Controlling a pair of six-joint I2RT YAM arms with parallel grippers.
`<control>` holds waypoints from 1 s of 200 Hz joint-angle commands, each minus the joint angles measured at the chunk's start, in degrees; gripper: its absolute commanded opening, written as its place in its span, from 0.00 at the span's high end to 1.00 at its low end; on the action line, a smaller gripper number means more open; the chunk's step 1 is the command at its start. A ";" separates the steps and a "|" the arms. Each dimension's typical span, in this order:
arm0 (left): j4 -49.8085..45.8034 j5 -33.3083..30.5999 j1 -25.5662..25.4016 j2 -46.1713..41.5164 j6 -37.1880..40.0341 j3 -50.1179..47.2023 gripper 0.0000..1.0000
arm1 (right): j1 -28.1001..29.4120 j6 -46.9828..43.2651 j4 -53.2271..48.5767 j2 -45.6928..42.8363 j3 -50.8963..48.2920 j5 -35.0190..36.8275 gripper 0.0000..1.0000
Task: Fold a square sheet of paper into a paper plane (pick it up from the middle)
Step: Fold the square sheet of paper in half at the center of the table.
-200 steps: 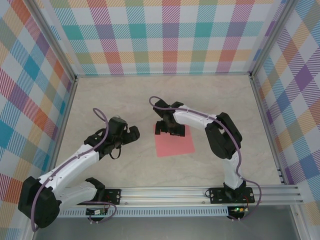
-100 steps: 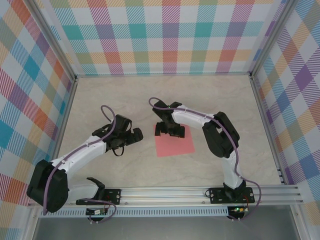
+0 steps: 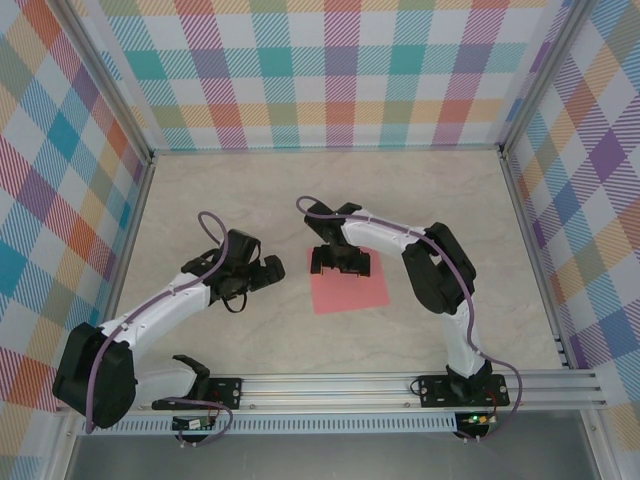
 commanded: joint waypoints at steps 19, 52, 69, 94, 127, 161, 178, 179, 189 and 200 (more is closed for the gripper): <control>-0.15 1.58 1.10 -1.15 -0.50 -0.91 0.00 | -0.30 -5.24 -1.55 0.56 2.21 1.37 0.00; -0.15 2.45 1.10 -1.47 0.21 -0.91 0.00 | -0.74 -12.17 0.23 0.96 1.95 -0.21 0.00; -0.22 2.53 1.12 -1.52 0.29 -0.96 0.00 | -1.01 -13.74 -0.83 0.91 2.50 0.57 0.00; -0.11 2.73 1.10 -1.37 0.18 -1.13 0.00 | -1.72 -13.22 -1.45 0.60 2.12 1.10 0.00; 0.02 3.06 1.10 -1.26 -0.02 -1.22 0.00 | -2.15 -10.51 -0.50 1.21 1.33 -0.32 0.00; -0.49 3.06 1.10 -1.27 0.20 -0.92 0.00 | -2.41 -9.77 -1.18 3.08 1.34 -0.48 0.00; -0.59 3.03 1.10 -1.18 0.41 -0.88 0.00 | -2.41 -9.84 -0.76 3.60 0.69 -0.82 0.00; -0.68 3.00 1.10 -1.18 0.44 -0.87 0.00 | -2.41 -9.90 -0.68 3.62 0.61 -0.84 0.00; -0.77 3.06 1.10 -1.19 0.44 -0.87 0.00 | -2.50 -9.95 0.14 3.73 -0.32 -1.25 0.00; -0.77 3.07 1.10 -1.21 0.43 -0.96 0.00 | -2.59 -9.95 0.70 4.15 -1.09 -2.27 0.00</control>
